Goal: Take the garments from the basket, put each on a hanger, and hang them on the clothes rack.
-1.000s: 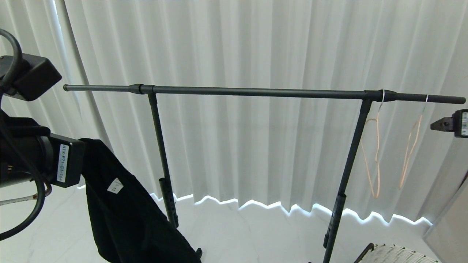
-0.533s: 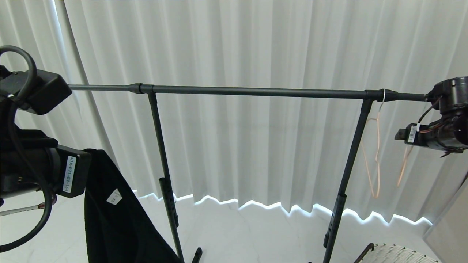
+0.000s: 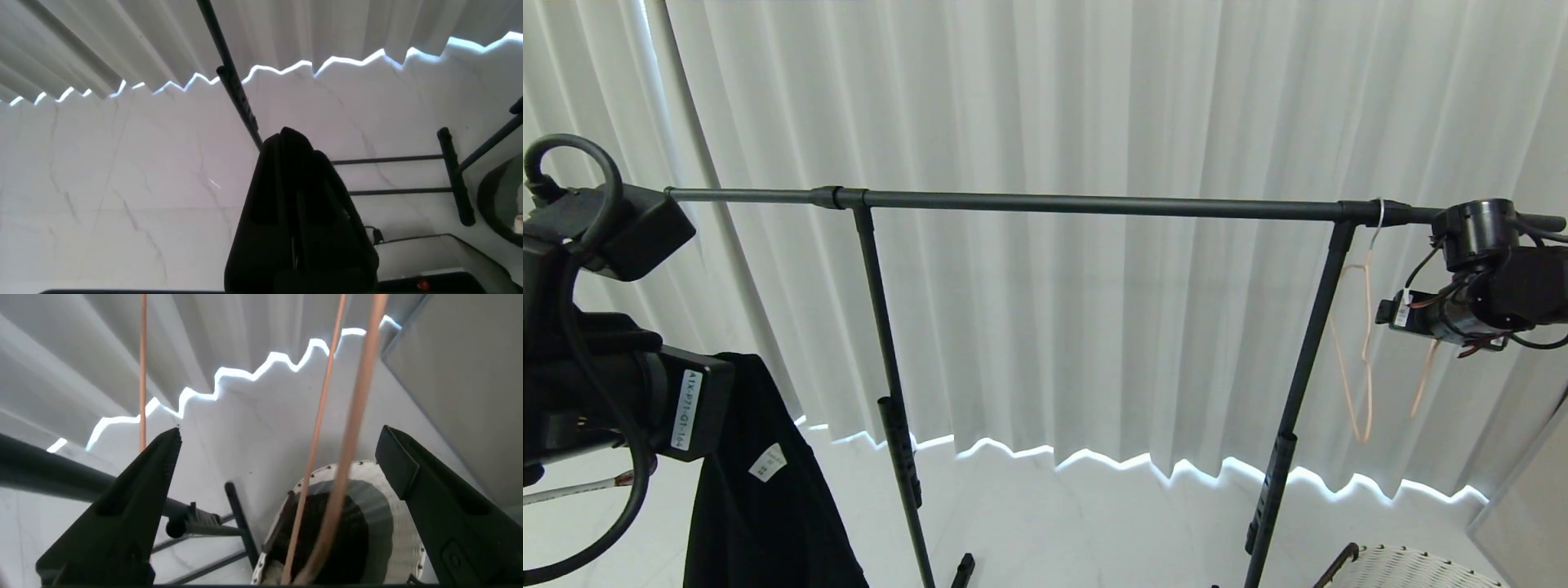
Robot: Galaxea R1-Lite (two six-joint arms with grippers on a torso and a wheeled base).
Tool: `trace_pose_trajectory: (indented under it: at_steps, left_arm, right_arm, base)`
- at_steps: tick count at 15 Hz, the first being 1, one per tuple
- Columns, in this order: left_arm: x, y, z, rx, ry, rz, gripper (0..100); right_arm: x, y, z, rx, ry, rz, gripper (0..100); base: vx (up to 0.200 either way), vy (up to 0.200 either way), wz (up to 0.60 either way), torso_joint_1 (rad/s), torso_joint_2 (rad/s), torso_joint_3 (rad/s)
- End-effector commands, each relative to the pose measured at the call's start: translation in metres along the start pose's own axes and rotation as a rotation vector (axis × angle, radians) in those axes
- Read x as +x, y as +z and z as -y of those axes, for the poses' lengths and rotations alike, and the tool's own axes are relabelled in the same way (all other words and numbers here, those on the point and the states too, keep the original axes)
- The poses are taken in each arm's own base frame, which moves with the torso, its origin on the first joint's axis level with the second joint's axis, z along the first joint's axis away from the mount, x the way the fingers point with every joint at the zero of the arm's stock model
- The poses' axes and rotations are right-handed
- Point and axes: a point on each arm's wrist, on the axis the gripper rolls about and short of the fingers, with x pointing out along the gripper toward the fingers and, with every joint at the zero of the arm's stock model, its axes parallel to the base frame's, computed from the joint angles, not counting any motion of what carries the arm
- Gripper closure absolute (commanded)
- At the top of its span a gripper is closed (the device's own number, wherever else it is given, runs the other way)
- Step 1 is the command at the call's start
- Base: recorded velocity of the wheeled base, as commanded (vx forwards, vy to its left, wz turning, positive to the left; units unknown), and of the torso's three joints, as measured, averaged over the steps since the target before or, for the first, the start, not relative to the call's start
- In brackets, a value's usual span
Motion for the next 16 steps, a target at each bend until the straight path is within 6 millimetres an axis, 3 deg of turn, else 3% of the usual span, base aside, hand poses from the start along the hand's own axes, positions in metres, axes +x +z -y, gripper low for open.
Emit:
trace_pose_trajectory:
  at_steps: [1, 6, 7, 16]
  left_arm:
    - [-0.001, -0.001, 0.000, 0.000, 0.000, 0.000, 100]
    - [0.000, 0.001, -0.001, -0.008, 0.006, 0.022, 100]
    - [0.000, 0.002, -0.001, -0.011, 0.008, 0.031, 100]
    - [-0.004, 0.002, -0.004, -0.018, 0.015, 0.044, 100]
  right_arm:
    - [0.004, -0.002, 0.002, -0.001, -0.009, -0.011, 0]
    - [0.003, -0.004, 0.002, -0.005, -0.014, -0.028, 0]
    - [0.002, -0.003, 0.003, -0.005, -0.013, -0.026, 100]
    - [-0.021, 0.005, 0.008, -0.001, -0.008, -0.011, 100]
  base:
    - [0.000, 0.000, 0.00, 0.000, 0.00, 0.000]
    - [0.000, 0.000, 0.00, 0.000, 0.00, 0.000]
    - [0.000, 0.000, 0.00, 0.000, 0.00, 0.000]
    - [0.000, 0.000, 0.00, 0.000, 0.00, 0.000]
